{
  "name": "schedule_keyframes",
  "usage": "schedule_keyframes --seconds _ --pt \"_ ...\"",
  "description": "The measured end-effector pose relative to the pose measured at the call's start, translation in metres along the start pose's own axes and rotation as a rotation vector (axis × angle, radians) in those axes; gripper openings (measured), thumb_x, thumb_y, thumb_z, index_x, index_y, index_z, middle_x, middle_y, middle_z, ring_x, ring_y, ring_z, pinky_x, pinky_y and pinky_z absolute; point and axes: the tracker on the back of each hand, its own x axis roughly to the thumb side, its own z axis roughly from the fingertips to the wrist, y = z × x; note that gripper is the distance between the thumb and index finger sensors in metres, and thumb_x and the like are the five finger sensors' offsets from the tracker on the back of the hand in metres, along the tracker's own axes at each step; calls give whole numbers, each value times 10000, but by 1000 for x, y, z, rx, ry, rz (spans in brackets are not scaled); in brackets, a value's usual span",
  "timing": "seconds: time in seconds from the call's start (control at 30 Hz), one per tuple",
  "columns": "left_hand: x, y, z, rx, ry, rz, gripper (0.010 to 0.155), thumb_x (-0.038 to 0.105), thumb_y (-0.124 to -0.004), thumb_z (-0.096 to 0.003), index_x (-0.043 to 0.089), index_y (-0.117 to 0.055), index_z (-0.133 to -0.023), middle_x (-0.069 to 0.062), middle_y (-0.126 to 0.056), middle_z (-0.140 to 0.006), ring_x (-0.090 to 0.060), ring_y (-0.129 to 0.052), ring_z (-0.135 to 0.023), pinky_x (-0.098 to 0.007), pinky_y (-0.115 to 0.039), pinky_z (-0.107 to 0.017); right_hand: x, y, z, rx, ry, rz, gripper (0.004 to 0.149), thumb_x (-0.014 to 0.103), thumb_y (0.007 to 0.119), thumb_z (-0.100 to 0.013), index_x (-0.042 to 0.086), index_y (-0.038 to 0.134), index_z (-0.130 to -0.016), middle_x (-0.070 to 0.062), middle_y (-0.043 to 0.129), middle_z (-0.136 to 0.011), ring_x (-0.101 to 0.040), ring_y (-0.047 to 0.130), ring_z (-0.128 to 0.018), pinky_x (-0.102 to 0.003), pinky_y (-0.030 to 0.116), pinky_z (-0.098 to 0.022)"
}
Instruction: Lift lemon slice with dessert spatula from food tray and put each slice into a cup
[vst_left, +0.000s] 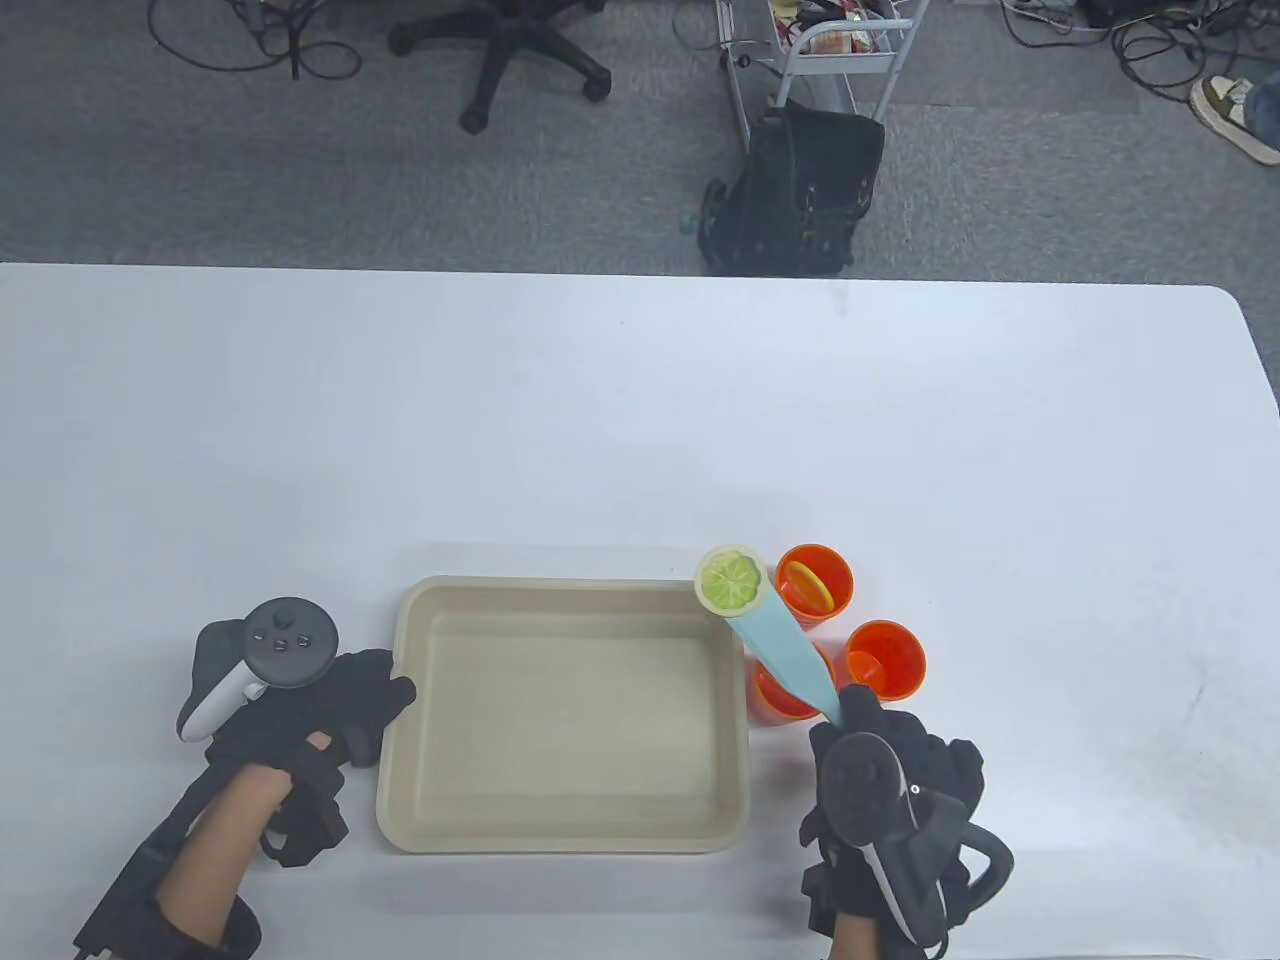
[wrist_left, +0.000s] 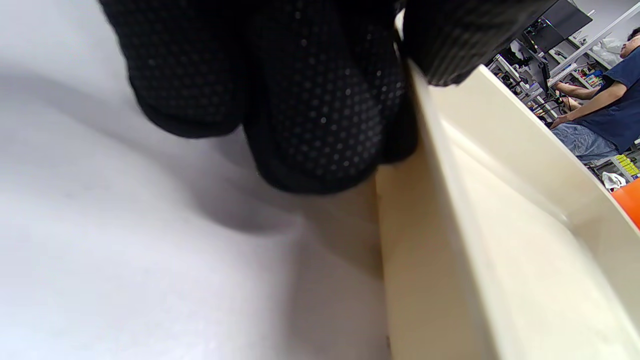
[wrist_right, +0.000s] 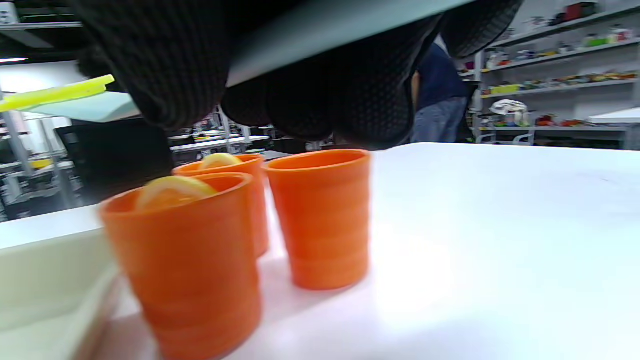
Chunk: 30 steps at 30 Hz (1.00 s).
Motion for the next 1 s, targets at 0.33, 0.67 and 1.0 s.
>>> schedule_keyframes --seconds 0.33,0.67,1.0 --pt "0 0 1 0 1 -2 595 472 -767 -585 64 -714 -1015 6 -1010 -653 -159 -1083 -458 -440 -901 -447 -47 3 -4 52 270 -145 526 395 907 -442 226 836 -935 -80 914 -819 -266 960 -681 -678 497 -730" --pt "0 0 1 0 2 -1 594 471 -766 -586 64 -714 -1015 5 -1010 -654 -160 -1082 -459 -441 -901 -447 -81 4 -6 151 430 -282 528 328 945 -433 144 868 -922 -150 916 -808 -342 946 -671 -714 453 -714" --pt "-1 0 1 -3 1 3 594 472 -766 -587 63 -716 -1014 3 -1010 -654 -161 -1082 -459 -442 -900 -447 -85 -15 -1 59 417 -295 527 329 941 -442 141 863 -928 -153 913 -813 -345 942 -678 -713 451 -717"
